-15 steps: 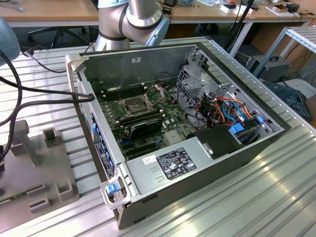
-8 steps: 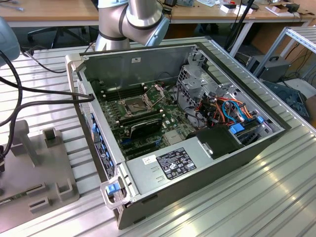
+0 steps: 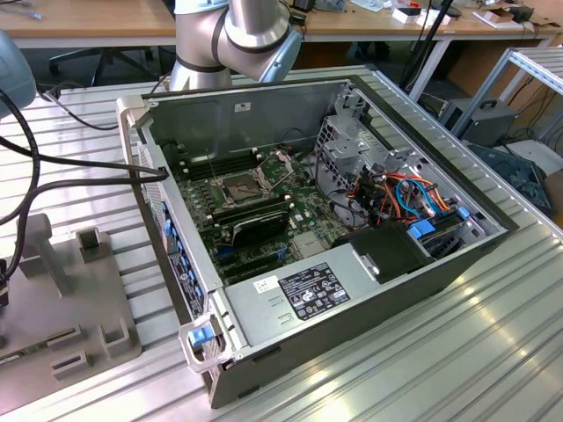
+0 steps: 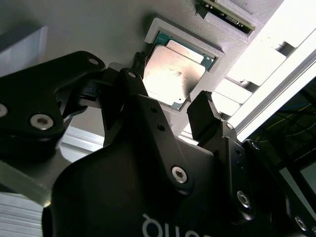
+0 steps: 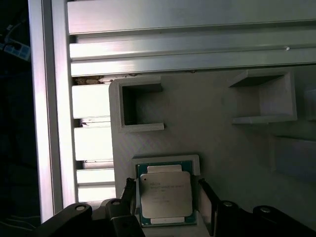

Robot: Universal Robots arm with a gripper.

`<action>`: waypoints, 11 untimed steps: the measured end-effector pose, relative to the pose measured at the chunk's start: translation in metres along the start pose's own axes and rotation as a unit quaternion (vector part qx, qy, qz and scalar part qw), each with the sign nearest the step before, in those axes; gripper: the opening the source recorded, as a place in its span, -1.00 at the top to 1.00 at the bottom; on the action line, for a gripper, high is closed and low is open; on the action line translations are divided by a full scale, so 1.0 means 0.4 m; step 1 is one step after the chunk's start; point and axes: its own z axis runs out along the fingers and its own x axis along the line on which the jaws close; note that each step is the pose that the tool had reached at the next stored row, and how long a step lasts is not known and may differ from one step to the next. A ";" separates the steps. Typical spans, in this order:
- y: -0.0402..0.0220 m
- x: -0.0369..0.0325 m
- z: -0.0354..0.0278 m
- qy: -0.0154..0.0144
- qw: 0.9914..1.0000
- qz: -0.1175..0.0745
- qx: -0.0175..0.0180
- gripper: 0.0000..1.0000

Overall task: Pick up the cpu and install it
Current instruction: 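Pick up the cpu and move it towards the insertion slot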

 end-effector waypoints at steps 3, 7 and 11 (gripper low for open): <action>0.000 0.000 0.001 0.000 1.000 0.000 0.000 -0.23; 0.000 0.000 0.005 0.000 1.000 -0.004 0.000 -0.23; 0.000 0.000 0.008 0.000 1.000 -0.013 0.001 -0.23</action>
